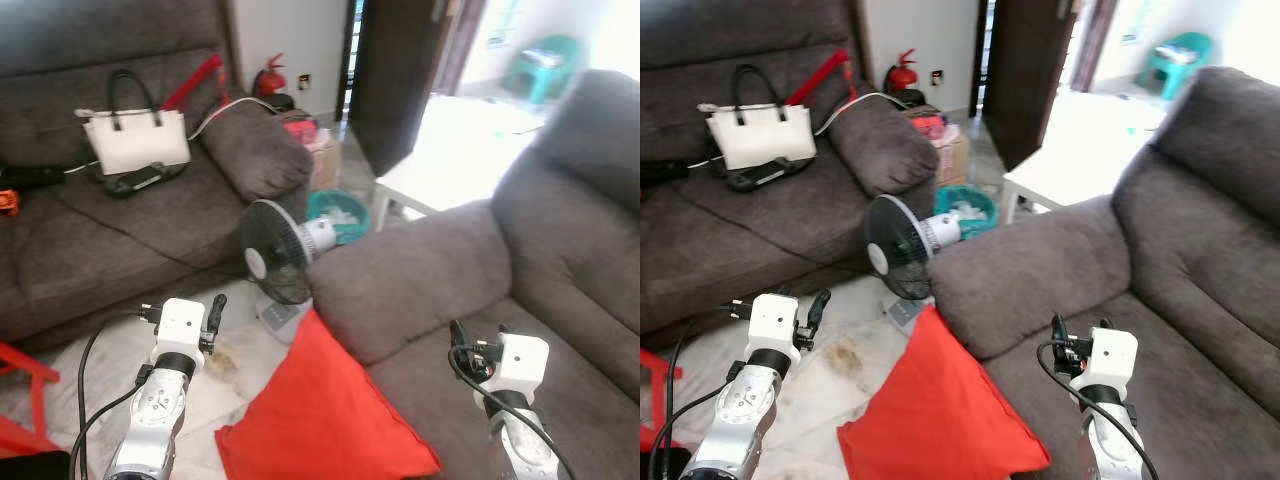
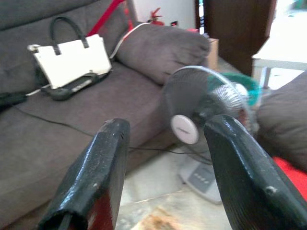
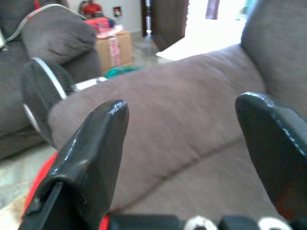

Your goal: Move the pillow to the sofa from floor

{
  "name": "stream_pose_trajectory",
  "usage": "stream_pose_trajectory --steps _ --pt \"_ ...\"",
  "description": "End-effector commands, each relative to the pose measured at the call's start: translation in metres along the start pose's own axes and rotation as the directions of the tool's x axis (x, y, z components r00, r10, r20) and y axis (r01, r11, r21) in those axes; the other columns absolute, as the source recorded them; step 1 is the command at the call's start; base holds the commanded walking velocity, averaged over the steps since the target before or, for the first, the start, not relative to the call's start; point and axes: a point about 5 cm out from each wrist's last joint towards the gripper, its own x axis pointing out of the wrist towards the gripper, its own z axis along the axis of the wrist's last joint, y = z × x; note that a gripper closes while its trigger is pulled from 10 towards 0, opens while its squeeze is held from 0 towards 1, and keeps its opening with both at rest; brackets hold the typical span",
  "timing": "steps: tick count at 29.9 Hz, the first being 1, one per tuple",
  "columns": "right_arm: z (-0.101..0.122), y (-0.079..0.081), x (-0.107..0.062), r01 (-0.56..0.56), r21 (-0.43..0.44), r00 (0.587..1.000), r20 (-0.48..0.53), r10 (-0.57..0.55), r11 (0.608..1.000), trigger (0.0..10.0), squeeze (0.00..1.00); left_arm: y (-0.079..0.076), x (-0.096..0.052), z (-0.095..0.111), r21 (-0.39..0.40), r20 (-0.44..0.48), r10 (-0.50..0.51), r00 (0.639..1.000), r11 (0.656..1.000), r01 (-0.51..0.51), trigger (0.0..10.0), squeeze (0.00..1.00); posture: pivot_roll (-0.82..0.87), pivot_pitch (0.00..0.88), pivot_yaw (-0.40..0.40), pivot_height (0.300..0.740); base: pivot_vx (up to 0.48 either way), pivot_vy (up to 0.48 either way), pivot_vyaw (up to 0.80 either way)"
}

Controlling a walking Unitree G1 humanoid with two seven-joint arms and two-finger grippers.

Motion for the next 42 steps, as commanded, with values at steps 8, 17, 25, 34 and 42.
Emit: stream_pose_trajectory --steps 8,17,25,34,42 --pt "-0.006 -0.009 -0.004 0.025 -0.010 0.999 -0.027 -0.025 1.000 10.0 0.00 -0.007 0.000 0.002 0.017 0.016 -0.037 0.999 0.999 0.037 10.0 0.00 0.12 0.000 -0.043 0.740 0.000 0.000 0.00" --pt "-0.007 -0.012 -0.005 0.034 -0.012 0.999 -0.031 -0.034 0.999 10.0 0.00 -0.011 -0.001 0.002 0.023 0.017 -0.060 0.998 0.998 0.060 10.0 0.00 0.12 0.000 -0.041 0.740 0.000 0.000 0.00" --pt "-0.001 -0.011 0.000 0.026 -0.007 1.000 -0.002 -0.026 1.000 10.0 0.00 -0.014 0.004 0.007 0.015 0.037 -0.052 0.998 0.999 0.051 10.0 0.00 0.12 0.000 -0.039 0.740 0.000 0.000 0.00" --pt "-0.001 -0.008 -0.001 0.024 0.005 1.000 0.003 -0.024 1.000 10.0 0.00 -0.018 0.005 0.015 0.008 0.072 -0.053 0.996 0.999 0.053 10.0 0.00 0.11 0.000 -0.026 0.740 0.000 0.000 0.00" --pt "-0.003 -0.007 -0.001 0.027 0.012 1.000 -0.014 -0.026 1.000 10.0 0.00 -0.018 0.006 0.016 0.003 0.075 -0.054 0.996 0.999 0.054 10.0 0.00 0.11 0.000 -0.021 0.740 0.000 0.000 0.00"
